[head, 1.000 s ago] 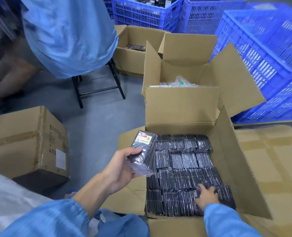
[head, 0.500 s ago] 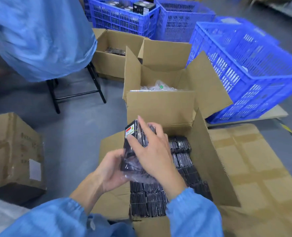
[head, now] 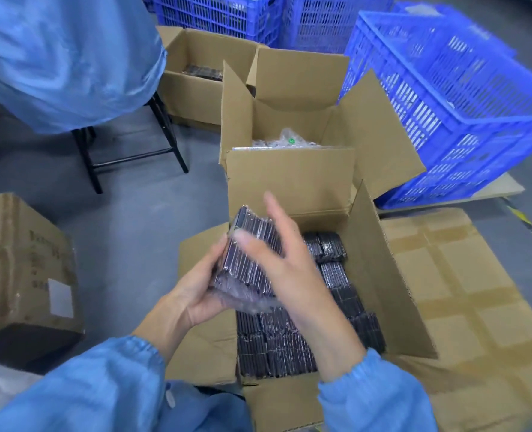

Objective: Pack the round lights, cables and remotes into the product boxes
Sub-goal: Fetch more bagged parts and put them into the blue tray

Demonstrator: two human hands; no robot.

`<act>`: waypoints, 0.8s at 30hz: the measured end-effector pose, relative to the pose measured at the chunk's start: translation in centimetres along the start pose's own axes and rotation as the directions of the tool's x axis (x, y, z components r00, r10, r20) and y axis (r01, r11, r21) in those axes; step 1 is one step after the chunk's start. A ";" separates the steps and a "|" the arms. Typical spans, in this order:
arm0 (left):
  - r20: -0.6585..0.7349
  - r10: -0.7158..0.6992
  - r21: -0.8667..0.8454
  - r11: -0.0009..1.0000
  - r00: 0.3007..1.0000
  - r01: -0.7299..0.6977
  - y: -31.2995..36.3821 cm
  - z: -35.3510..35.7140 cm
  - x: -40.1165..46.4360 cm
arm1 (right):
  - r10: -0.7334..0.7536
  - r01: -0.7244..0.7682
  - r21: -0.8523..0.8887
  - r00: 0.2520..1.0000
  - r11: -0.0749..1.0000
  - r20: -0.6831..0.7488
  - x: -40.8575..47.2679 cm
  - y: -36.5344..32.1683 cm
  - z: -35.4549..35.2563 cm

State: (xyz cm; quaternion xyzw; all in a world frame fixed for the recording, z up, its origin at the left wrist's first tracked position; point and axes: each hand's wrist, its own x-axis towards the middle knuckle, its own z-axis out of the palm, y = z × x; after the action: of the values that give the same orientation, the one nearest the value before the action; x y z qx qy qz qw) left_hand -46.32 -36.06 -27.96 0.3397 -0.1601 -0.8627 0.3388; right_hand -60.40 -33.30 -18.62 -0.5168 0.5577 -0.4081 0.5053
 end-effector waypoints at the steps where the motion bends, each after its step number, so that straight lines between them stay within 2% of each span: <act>1: 0.003 -0.012 -0.050 0.999 1.000 0.012 0.1 0.0 0.2 | -0.018 0.026 0.193 0.999 0.981 -0.042 0.3 0.6 -1.1; 2: 0.024 -0.021 -0.085 0.996 0.999 0.023 0.2 0.2 0.4 | -0.041 0.091 0.311 0.986 0.946 -0.164 0.6 1.7 -2.5; 3: 0.059 -0.023 -0.108 0.994 0.998 0.029 0.4 0.7 0.4 | -0.048 0.151 0.311 0.947 0.938 -0.317 1.0 3.5 -4.1; 4: 0.112 -0.034 -0.130 0.990 0.993 0.049 0.5 1.5 0.5 | -0.041 0.144 0.193 0.890 0.971 -0.455 1.7 5.9 -5.8; 5: 0.169 -0.048 -0.172 0.982 0.984 0.078 0.3 2.0 0.6 | -0.005 0.006 0.001 0.850 1.000 -0.526 2.3 9.0 -7.6; 6: 0.225 -0.064 -0.213 0.970 0.972 0.113 0.1 2.5 0.8 | 0.089 -0.225 -0.209 0.853 0.952 -0.514 2.7 12.5 -9.4; 7: 0.259 -0.078 -0.235 0.962 0.963 0.141 -0.2 2.9 1.1 | 0.268 -0.457 -0.376 0.848 0.806 -0.457 2.9 16.2 -11.2; 8: 0.285 -0.092 -0.233 0.959 0.954 0.163 -0.5 3.0 1.4 | 0.466 -0.617 -0.478 0.786 0.625 -0.405 2.5 20.1 -12.9; 9: 0.305 -0.103 -0.220 0.960 0.947 0.175 -0.7 2.9 1.6 | 0.621 -0.707 -0.537 0.688 0.459 -0.375 1.7 23.6 -14.3; 10: 0.324 -0.113 -0.221 0.956 0.939 0.191 -0.8 2.7 1.8 | 0.697 -0.744 -0.587 0.604 0.319 -0.387 0.6 26.3 -15.3; 11: 0.331 -0.130 -0.227 0.950 0.935 0.213 -0.8 2.4 2.0 | 0.714 -0.750 -0.627 0.555 0.209 -0.426 -0.4 28.4 -15.9; 12: 0.320 -0.146 -0.237 0.944 0.936 0.228 -0.7 2.0 2.1 | 0.701 -0.740 -0.662 0.535 0.119 -0.472 -1.3 30.0 -16.2; 13: 0.292 -0.155 -0.240 0.943 0.944 0.229 -0.7 1.6 2.2 | 0.663 -0.728 -0.682 0.545 0.070 -0.514 -1.8 31.1 -16.3; 17: 0.179 -0.184 -0.183 0.959 0.967 0.216 -1.1 0.5 2.5 | 0.580 -0.715 -0.698 0.559 -0.025 -0.593 -1.6 32.3 -15.6; 18: 0.154 -0.181 -0.164 0.965 0.971 0.206 -1.2 0.3 2.5 | 0.579 -0.719 -0.695 0.562 -0.013 -0.591 -1.4 32.7 -15.8; 20: 0.134 -0.178 -0.171 0.965 0.975 0.200 -1.1 0.0 2.5 | 0.583 -0.780 -0.622 0.537 0.069 -0.610 -1.1 33.2 -15.8; 22: 0.134 -0.161 -0.185 0.965 0.978 0.184 -1.2 -0.2 2.4 | 0.640 -0.853 -0.490 0.479 0.179 -0.601 -0.7 32.7 -16.1; 23: 0.138 -0.150 -0.187 0.967 0.979 0.174 -1.2 -0.2 2.4 | 0.667 -0.880 -0.407 0.457 0.244 -0.589 -0.3 31.5 -16.2; 24: 0.134 -0.143 -0.201 0.965 0.981 0.168 -1.1 -0.2 2.5 | 0.674 -0.879 -0.322 0.476 0.351 -0.564 0.1 30.0 -16.0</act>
State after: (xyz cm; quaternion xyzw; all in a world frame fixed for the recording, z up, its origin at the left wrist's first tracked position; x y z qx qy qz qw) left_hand -48.09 -37.01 -29.84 0.2613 -0.0601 -0.9174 0.2941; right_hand -81.11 -30.45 -45.43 -0.2300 0.9069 -0.0034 0.3529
